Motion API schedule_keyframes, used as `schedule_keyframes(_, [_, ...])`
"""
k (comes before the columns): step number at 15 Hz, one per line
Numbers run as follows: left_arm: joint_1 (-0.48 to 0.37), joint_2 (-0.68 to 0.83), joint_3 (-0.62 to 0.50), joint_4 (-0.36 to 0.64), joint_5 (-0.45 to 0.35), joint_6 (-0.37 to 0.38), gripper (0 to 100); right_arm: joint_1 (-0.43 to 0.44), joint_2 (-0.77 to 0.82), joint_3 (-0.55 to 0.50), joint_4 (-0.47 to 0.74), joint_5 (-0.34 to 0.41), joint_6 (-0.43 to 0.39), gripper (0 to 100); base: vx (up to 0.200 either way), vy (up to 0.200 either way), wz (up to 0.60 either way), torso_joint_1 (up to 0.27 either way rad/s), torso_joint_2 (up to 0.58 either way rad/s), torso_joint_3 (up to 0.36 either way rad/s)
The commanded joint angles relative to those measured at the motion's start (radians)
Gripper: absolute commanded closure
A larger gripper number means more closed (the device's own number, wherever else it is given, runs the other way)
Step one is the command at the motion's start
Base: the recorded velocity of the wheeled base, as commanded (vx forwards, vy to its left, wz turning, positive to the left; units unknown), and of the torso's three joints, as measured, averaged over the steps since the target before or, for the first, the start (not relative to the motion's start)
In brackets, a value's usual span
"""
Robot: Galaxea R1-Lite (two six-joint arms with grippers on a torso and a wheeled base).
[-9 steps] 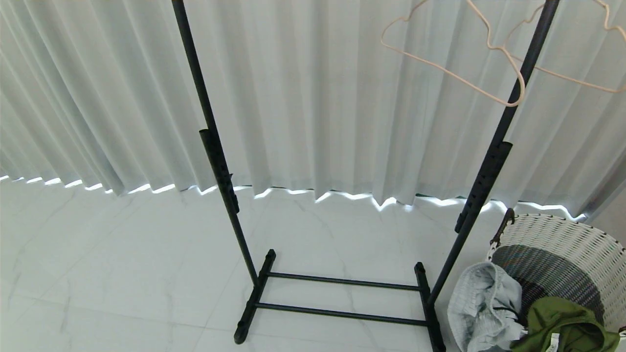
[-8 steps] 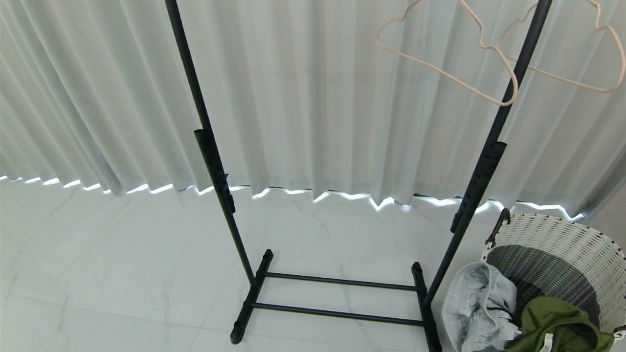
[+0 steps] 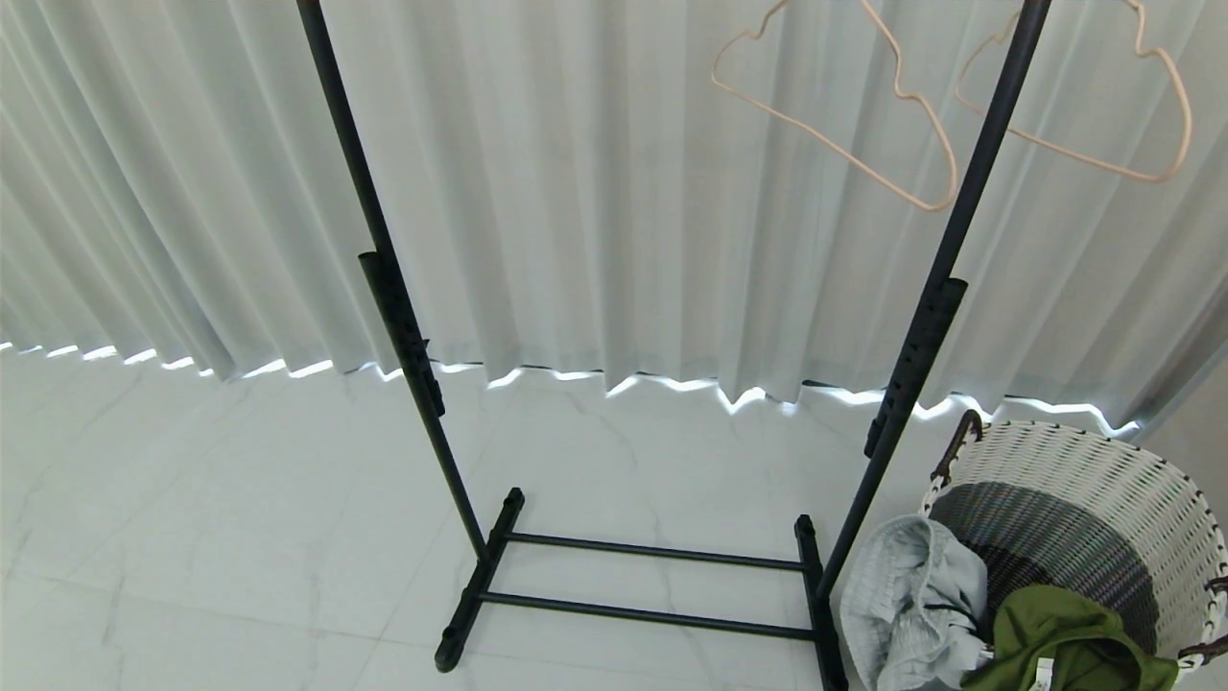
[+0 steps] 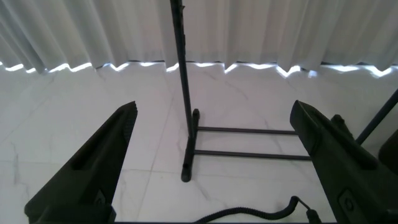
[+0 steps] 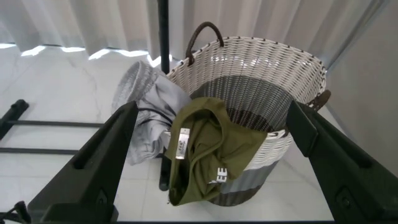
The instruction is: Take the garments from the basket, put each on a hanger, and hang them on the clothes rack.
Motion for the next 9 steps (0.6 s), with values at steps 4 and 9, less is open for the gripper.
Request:
schedule_keyframes(4, [0.0,0.0,0.0,0.0,0.0,-0.009,0,0.0,0.0,0.0,0.002,0.011,-0.056,0,0.0,0.0,0.0,0.0,0.0,0.0])
schedule_keyframes(9, [0.0,0.0,0.0,0.0,-0.001,-0.003,0,0.0,0.0,0.0,-0.002,0.031,-0.12,0,0.0,0.0,0.0,0.0,0.0,0.0])
